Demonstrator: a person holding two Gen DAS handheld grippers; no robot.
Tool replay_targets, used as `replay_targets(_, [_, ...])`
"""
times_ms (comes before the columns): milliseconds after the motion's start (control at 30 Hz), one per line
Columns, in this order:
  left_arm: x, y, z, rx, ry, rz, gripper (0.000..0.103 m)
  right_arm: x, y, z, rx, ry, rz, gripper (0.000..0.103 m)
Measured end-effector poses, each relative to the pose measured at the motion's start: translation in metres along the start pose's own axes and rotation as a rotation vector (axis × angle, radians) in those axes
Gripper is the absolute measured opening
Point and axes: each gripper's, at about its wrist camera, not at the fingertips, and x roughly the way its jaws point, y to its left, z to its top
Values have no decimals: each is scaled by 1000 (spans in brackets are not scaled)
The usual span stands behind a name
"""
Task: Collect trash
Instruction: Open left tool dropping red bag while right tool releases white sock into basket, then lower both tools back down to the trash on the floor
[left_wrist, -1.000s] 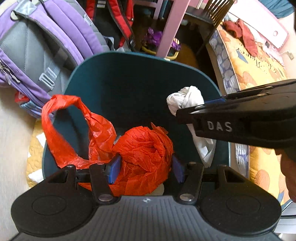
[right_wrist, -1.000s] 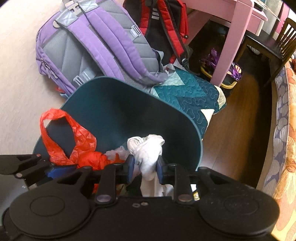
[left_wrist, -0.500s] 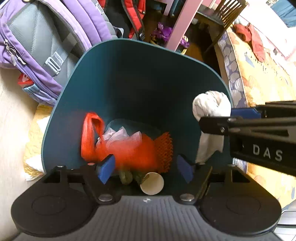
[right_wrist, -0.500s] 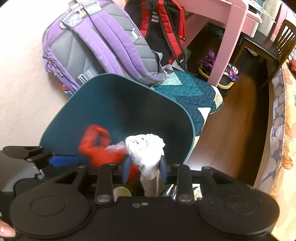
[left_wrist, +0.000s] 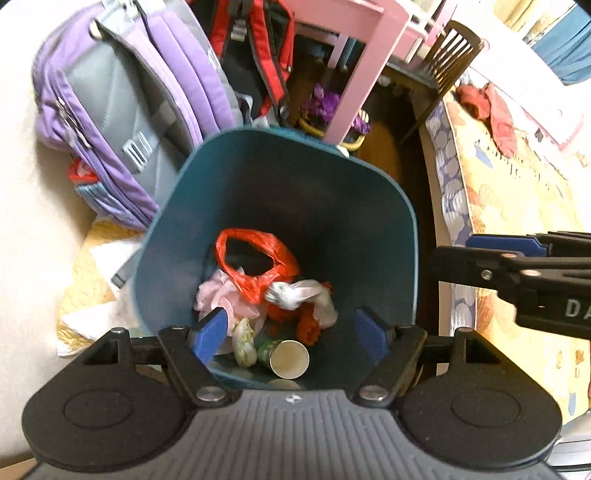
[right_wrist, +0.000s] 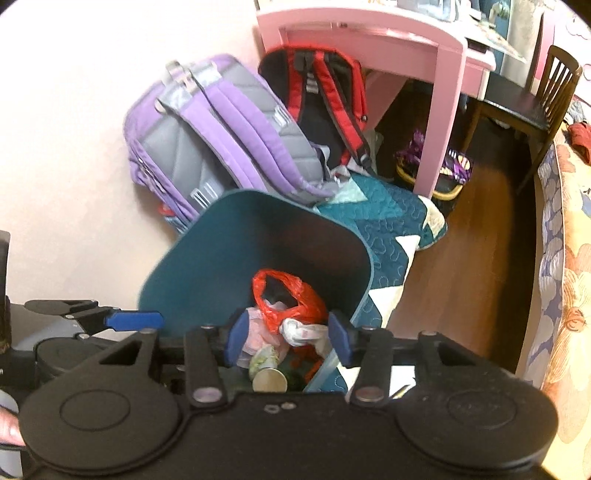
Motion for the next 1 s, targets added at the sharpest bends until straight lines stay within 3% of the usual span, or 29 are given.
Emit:
replay_targets(467, [-91, -40, -11, 50, -158, -52, 77, -103, -14, -47, 26, -148, 58, 62])
replay_targets(767, [-107, -96, -24, 97, -168, -90, 77, -146, -50, -85, 65, -199, 51, 67])
replay_targets(1000, [-104, -148, -41, 84, -169, -107, 80, -181, -105, -115, 75, -218, 9, 80])
